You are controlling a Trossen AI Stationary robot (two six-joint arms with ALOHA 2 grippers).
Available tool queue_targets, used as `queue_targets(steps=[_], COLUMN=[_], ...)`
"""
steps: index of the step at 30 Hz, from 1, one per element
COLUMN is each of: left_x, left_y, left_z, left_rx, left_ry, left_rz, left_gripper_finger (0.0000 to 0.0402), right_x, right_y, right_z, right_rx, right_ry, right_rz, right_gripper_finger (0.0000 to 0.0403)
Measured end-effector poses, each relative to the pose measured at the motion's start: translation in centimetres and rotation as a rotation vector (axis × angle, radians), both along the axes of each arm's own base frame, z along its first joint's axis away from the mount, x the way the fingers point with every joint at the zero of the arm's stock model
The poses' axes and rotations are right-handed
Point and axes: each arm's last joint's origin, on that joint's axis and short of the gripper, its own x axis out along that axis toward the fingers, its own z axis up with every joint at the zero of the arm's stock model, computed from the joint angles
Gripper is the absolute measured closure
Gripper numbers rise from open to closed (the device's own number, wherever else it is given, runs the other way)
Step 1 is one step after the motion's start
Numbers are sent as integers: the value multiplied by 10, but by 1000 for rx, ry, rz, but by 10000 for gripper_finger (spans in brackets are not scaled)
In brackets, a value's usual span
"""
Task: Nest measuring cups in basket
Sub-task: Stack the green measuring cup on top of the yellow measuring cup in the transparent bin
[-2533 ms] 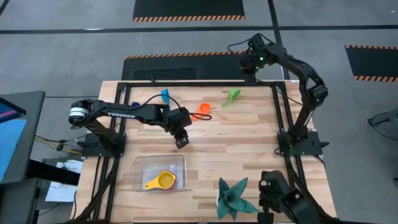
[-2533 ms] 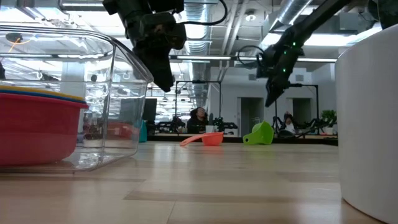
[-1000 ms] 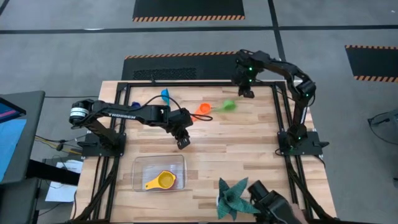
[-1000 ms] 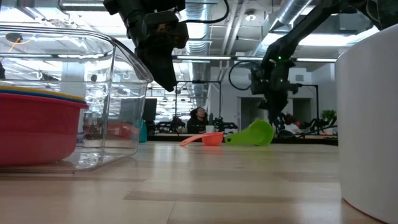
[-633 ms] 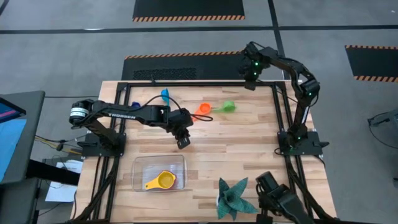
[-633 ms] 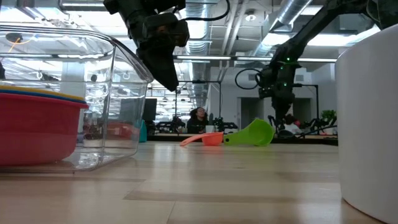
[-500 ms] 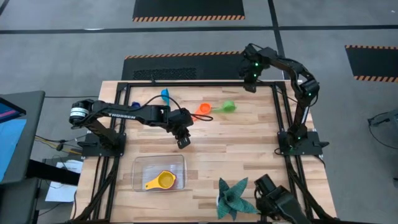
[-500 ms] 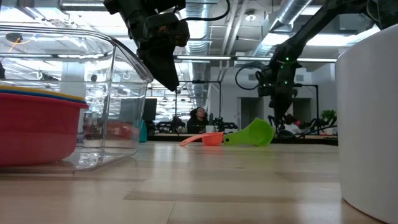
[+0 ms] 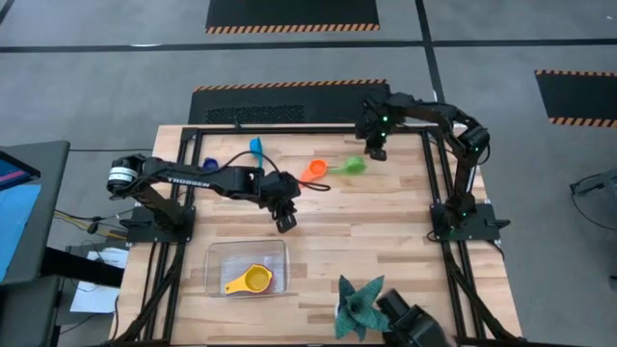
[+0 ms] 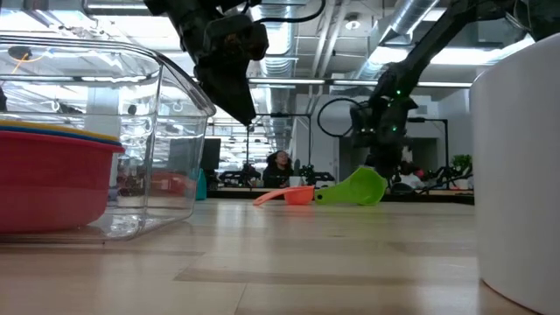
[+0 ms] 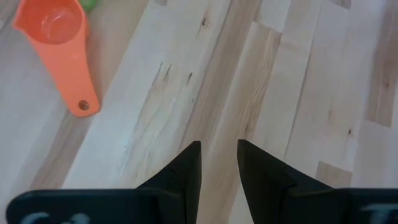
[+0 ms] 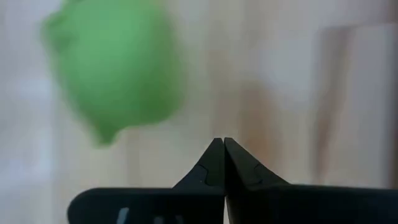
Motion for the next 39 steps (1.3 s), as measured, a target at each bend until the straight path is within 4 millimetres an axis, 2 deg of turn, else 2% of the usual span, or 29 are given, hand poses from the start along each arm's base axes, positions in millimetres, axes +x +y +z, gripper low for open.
queue_targets(steps=[3,7,11,14,18,23,27,29,31,35,39], left_x=[0,0,0,0,1,3,3,3,2,1,3], left_y=[-3,-4,-4,-4,-4,-4,-4,-4,-3,2,11], left_z=[0,0,0,0,0,2,2,2,1,0,2], left_rx=[-7,-12,-12,-11,2,29,51,63,74,93,155], left_ry=[-1,-1,-1,-1,-6,-28,-25,-24,-21,-1,-28], left_rz=[3,6,7,6,-11,-51,-83,-101,-115,-134,-192], left_gripper_finger=[310,310,310,310,310,310,310,310,310,310,310], right_x=[4,-1,-8,-17,-27,-42,-51,-55,-58,-69,-81], right_y=[-2,20,26,18,-3,-30,-50,-55,-54,-29,19], right_z=[1,1,-5,-8,-8,12,51,80,117,194,267], right_rx=[-12,210,261,168,-10,-184,-363,-417,-477,-548,-537], right_ry=[-39,-58,23,183,320,394,375,316,238,80,-246], right_rz=[-16,101,77,-51,-324,-624,-771,-814,-843,-922,-1015], right_gripper_finger=[394,395,396,396,395,393,393,393,392,391,391])
